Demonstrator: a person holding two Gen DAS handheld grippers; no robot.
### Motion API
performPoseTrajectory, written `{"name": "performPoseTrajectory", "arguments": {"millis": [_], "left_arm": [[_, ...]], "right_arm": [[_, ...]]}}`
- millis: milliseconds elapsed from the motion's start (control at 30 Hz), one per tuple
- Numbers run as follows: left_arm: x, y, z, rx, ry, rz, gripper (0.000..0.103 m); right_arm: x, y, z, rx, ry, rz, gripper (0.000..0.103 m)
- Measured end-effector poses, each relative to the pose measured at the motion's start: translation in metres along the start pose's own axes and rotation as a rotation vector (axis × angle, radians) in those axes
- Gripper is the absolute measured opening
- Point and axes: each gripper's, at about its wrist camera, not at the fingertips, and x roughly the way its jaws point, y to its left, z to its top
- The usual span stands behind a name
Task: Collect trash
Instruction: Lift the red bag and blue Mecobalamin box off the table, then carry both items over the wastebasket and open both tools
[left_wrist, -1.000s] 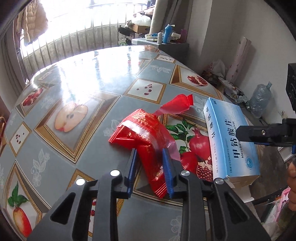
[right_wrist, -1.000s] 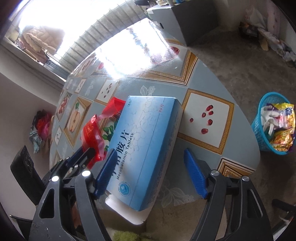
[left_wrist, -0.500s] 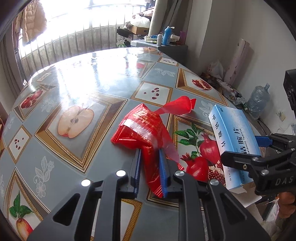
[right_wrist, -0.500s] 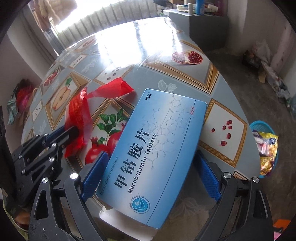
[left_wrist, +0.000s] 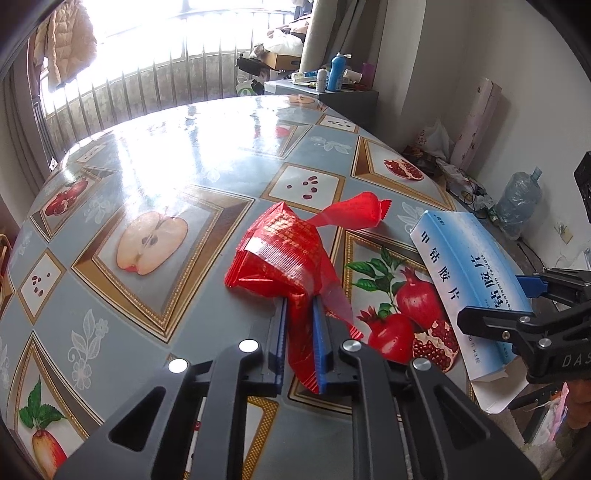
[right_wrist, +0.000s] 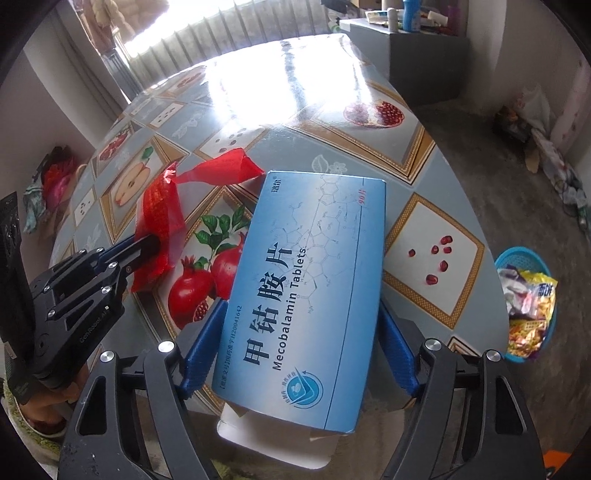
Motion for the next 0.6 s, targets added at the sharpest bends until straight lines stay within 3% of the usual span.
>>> {"name": "performPoseTrajectory", "arguments": {"millis": [367, 500, 600], "left_arm": [[-0.017, -0.005, 0.009, 0.018, -0.038, 0.017, 0.007], [-0.034, -0.018, 0.025, 0.039, -0.078, -0.022, 0.006], [-0.046, -0.04, 0.046, 0.082, -0.119, -0.085, 0.006]], "right_arm": [[-0.022, -0.026, 0.003, 0.077, -0.053, 0.087, 0.07], [-0.047, -0.05, 0.005, 0.143, -0.116, 0.143, 0.07], [-0.074, -0.082, 0.001, 0.215, -0.187, 0.134, 0.07]]}}
